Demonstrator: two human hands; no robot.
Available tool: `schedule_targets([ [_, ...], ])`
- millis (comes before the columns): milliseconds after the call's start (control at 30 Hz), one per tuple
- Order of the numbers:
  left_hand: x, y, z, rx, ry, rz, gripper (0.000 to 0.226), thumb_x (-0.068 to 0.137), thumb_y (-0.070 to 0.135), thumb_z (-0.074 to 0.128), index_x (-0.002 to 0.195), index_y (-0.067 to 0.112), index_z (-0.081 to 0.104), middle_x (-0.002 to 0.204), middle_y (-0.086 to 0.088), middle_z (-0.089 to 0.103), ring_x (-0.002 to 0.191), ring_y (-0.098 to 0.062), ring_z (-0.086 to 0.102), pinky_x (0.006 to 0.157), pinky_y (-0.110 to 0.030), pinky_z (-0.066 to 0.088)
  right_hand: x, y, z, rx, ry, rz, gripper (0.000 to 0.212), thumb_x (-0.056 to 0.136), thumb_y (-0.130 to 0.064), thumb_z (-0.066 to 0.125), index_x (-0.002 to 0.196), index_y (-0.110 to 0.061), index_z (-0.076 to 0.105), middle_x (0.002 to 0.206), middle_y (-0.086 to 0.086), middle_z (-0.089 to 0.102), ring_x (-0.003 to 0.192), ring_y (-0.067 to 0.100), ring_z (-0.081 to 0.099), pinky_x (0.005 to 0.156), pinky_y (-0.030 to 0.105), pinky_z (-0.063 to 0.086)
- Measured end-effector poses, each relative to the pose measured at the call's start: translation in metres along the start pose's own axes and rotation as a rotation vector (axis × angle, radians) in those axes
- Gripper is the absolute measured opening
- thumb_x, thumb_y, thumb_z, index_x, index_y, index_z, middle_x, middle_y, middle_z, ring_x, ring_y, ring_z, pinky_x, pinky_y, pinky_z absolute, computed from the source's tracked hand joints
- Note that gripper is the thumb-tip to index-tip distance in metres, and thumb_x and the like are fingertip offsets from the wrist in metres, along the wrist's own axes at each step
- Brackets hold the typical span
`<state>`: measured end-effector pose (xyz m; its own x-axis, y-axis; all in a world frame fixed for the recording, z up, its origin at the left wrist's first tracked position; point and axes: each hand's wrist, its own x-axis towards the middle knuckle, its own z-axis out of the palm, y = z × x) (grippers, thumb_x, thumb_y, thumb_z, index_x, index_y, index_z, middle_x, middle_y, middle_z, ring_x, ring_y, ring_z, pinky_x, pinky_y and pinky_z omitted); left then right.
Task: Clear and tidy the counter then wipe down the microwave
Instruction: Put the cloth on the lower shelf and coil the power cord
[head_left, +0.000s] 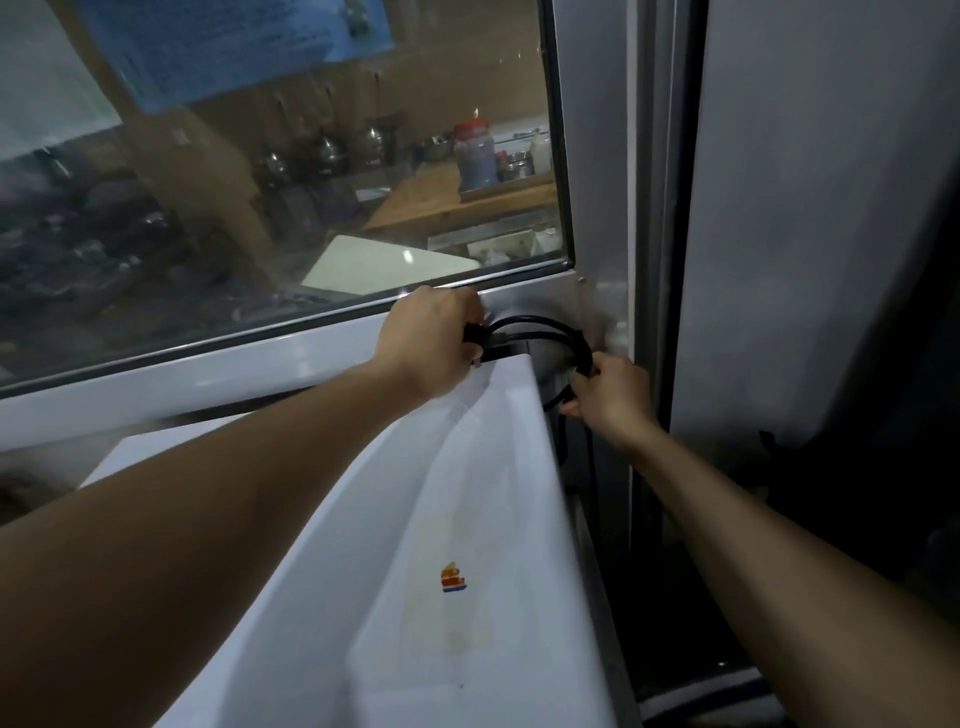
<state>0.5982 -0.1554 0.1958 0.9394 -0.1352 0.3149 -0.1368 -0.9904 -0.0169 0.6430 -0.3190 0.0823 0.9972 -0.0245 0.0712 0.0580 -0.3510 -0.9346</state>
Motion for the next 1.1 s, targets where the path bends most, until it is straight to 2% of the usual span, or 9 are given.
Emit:
schedule_targets([
  [67,0.001,0.002,0.002,0.031,0.029,0.003,0.024,0.079,0.017,0.065,0.103,0.014,0.064,0.099,-0.008,0.068,0.095,-0.032,0.058,0.077,-0.038,0.047,0.001,0.011,0.005,0.013,-0.035,0.022,0.015,0.093,-0.006,0.051,0.083,0.000,0.059,0.084,0.012,0.062,0.074,0.029,0.070,0.072,0.039,0.059],
  [133,0.003,0.004,0.003,0.050,0.047,0.012,0.023,0.078,0.016,0.065,0.101,0.014,0.064,0.099,-0.008,0.067,0.095,-0.032,0.057,0.076,-0.038,0.047,-0.001,0.018,0.008,0.017,-0.062,0.040,0.018,0.091,-0.009,0.057,0.074,-0.004,0.058,0.076,0.011,0.062,0.075,0.029,0.070,0.077,0.046,0.057],
  [200,0.003,0.006,0.004,0.067,0.052,0.019,0.023,0.077,0.015,0.065,0.100,0.013,0.064,0.100,-0.007,0.067,0.096,-0.032,0.055,0.075,-0.038,0.045,-0.002,0.023,0.009,-0.031,-0.074,0.050,0.028,0.087,-0.012,0.064,0.062,-0.010,0.051,0.070,0.010,0.062,0.079,0.029,0.069,0.079,0.044,0.056],
  [333,0.003,0.003,0.005,0.075,0.060,-0.001,0.023,0.077,0.016,0.065,0.100,0.014,0.063,0.101,-0.005,0.066,0.099,-0.030,0.054,0.073,-0.036,0.040,-0.003,0.031,0.001,-0.116,-0.094,0.042,0.010,0.085,-0.009,0.064,0.076,-0.006,0.062,0.085,0.013,0.067,0.085,0.024,0.064,0.073,0.026,0.048],
  [567,0.000,-0.002,0.006,0.055,0.079,0.008,0.022,0.078,0.016,0.065,0.099,0.015,0.062,0.102,-0.004,0.064,0.097,-0.029,0.052,0.068,-0.030,0.032,0.002,0.040,0.004,-0.037,-0.024,0.093,0.038,0.091,-0.014,0.058,0.054,-0.009,0.049,0.069,0.015,0.057,0.080,0.036,0.065,0.079,0.049,0.056],
  [733,-0.001,-0.004,0.003,0.076,0.099,0.011,0.020,0.080,0.016,0.064,0.099,0.014,0.061,0.101,-0.005,0.063,0.095,-0.028,0.050,0.067,-0.030,0.027,0.015,0.030,0.015,0.098,-0.002,0.205,0.033,0.093,-0.012,0.051,0.061,-0.008,0.052,0.082,0.018,0.066,0.078,0.032,0.066,0.076,0.042,0.058],
  [833,-0.003,-0.009,0.004,0.079,0.115,0.012,0.021,0.079,0.017,0.065,0.100,0.015,0.060,0.101,-0.004,0.063,0.094,-0.027,0.050,0.067,-0.029,0.026,0.015,0.035,0.026,0.317,-0.049,0.250,0.034,0.095,-0.006,0.049,0.061,-0.009,0.049,0.073,0.011,0.060,0.068,0.024,0.060,0.065,0.032,0.056],
  [933,-0.006,-0.011,0.009,0.082,0.115,0.019,0.023,0.079,0.018,0.068,0.100,0.016,0.060,0.100,-0.004,0.062,0.096,-0.026,0.051,0.068,-0.028,0.026,0.015,0.054,0.037,0.237,-0.095,0.233,0.046,0.094,-0.012,0.053,0.048,-0.015,0.054,0.062,0.007,0.053,0.066,0.023,0.052,0.068,0.042,0.050],
  [1100,-0.009,-0.014,0.014,0.074,0.130,0.008,0.022,0.076,0.015,0.068,0.096,0.015,0.060,0.099,-0.004,0.064,0.094,-0.028,0.053,0.067,-0.029,0.028,0.016,0.059,0.038,0.108,-0.191,0.223,0.045,0.090,0.001,0.043,0.049,-0.016,0.051,0.059,0.005,0.047,0.064,0.020,0.045,0.065,0.031,0.038],
])
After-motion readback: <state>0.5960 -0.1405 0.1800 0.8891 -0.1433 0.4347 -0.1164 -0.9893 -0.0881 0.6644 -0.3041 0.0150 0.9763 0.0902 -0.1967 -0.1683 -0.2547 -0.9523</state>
